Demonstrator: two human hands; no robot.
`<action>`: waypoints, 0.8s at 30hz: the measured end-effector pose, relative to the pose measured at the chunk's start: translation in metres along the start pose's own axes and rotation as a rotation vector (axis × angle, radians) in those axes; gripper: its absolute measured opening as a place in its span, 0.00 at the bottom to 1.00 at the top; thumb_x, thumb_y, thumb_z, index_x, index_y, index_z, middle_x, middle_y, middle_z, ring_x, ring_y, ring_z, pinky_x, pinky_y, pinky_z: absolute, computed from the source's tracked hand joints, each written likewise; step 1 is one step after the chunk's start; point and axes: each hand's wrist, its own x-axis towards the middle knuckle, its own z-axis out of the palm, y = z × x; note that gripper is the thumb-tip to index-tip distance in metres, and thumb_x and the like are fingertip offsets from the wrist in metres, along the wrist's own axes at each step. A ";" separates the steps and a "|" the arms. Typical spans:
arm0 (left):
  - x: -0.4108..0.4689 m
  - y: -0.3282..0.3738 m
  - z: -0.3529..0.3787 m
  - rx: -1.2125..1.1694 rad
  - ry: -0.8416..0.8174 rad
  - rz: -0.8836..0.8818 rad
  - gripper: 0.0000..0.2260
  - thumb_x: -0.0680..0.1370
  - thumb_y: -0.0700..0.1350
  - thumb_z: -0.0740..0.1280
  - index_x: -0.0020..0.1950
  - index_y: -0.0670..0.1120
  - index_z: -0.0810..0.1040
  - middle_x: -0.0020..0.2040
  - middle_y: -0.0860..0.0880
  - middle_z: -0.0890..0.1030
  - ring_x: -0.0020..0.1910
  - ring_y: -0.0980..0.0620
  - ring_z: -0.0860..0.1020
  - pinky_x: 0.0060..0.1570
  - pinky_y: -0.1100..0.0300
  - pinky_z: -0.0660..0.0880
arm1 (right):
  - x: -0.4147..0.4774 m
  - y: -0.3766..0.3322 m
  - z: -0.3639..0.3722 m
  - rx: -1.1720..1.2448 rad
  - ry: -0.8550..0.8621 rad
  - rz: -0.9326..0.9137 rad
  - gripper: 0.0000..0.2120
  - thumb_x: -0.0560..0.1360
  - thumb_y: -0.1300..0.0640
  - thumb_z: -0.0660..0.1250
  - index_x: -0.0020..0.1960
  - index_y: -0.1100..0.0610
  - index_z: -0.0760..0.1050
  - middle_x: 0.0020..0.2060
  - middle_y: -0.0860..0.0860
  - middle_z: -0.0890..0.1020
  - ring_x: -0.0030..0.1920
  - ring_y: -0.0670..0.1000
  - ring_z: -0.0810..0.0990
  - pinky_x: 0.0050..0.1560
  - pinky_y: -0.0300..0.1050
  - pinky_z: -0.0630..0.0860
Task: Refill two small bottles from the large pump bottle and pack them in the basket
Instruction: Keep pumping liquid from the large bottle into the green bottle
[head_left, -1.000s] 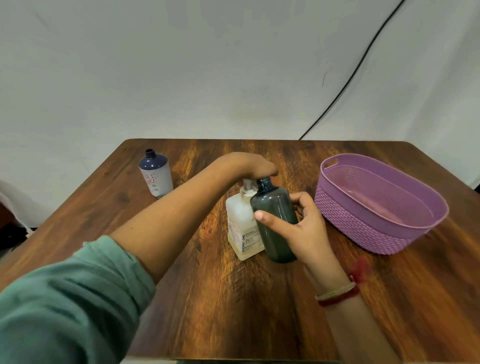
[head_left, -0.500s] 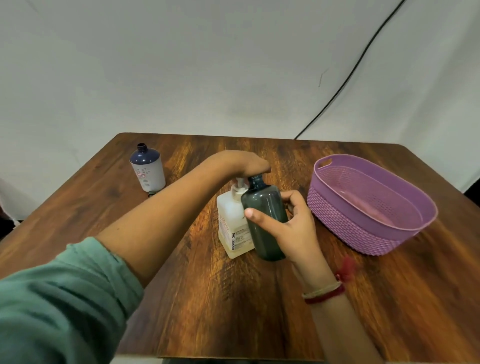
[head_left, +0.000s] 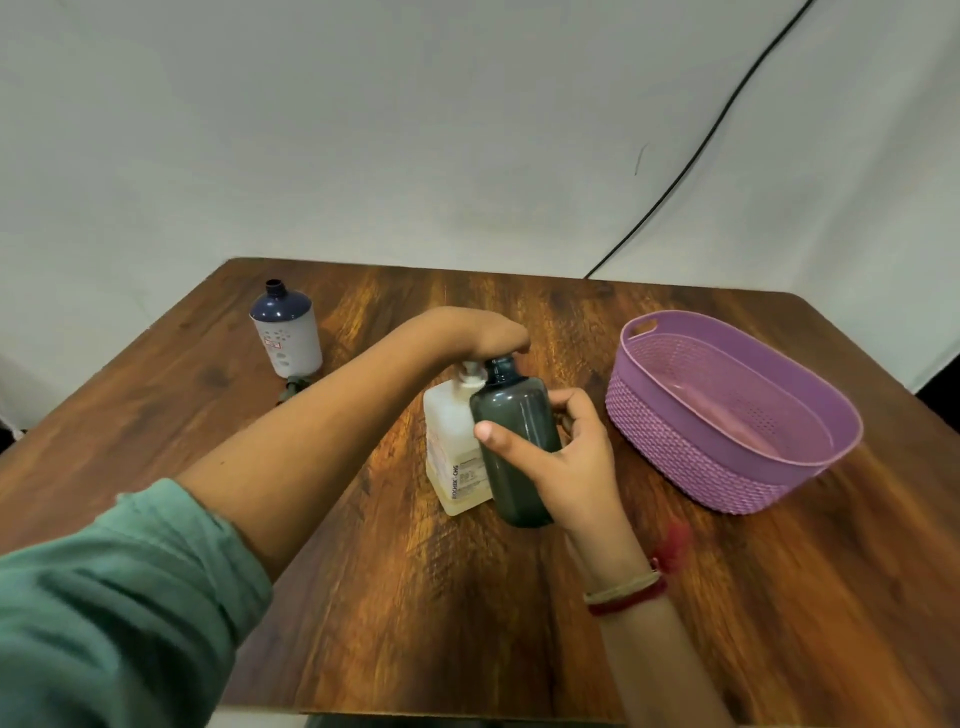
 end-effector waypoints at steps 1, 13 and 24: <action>0.000 -0.001 0.002 -0.012 -0.006 -0.008 0.19 0.83 0.47 0.49 0.62 0.39 0.73 0.61 0.40 0.76 0.56 0.44 0.76 0.56 0.53 0.72 | -0.001 0.001 0.001 0.000 -0.004 0.004 0.29 0.53 0.39 0.75 0.48 0.49 0.71 0.48 0.44 0.78 0.49 0.41 0.77 0.41 0.32 0.71; 0.003 -0.003 0.003 -0.030 -0.011 0.028 0.20 0.84 0.47 0.48 0.66 0.38 0.71 0.65 0.42 0.74 0.60 0.44 0.74 0.61 0.52 0.69 | 0.000 0.000 0.001 -0.018 0.008 0.002 0.26 0.55 0.42 0.77 0.47 0.48 0.70 0.47 0.43 0.78 0.48 0.40 0.76 0.40 0.31 0.70; -0.002 -0.001 -0.004 -0.072 -0.014 0.042 0.24 0.83 0.53 0.48 0.65 0.39 0.74 0.65 0.38 0.74 0.54 0.45 0.75 0.60 0.51 0.69 | 0.000 -0.004 0.001 0.012 0.014 -0.003 0.27 0.53 0.41 0.76 0.47 0.48 0.71 0.47 0.43 0.78 0.48 0.40 0.77 0.42 0.35 0.72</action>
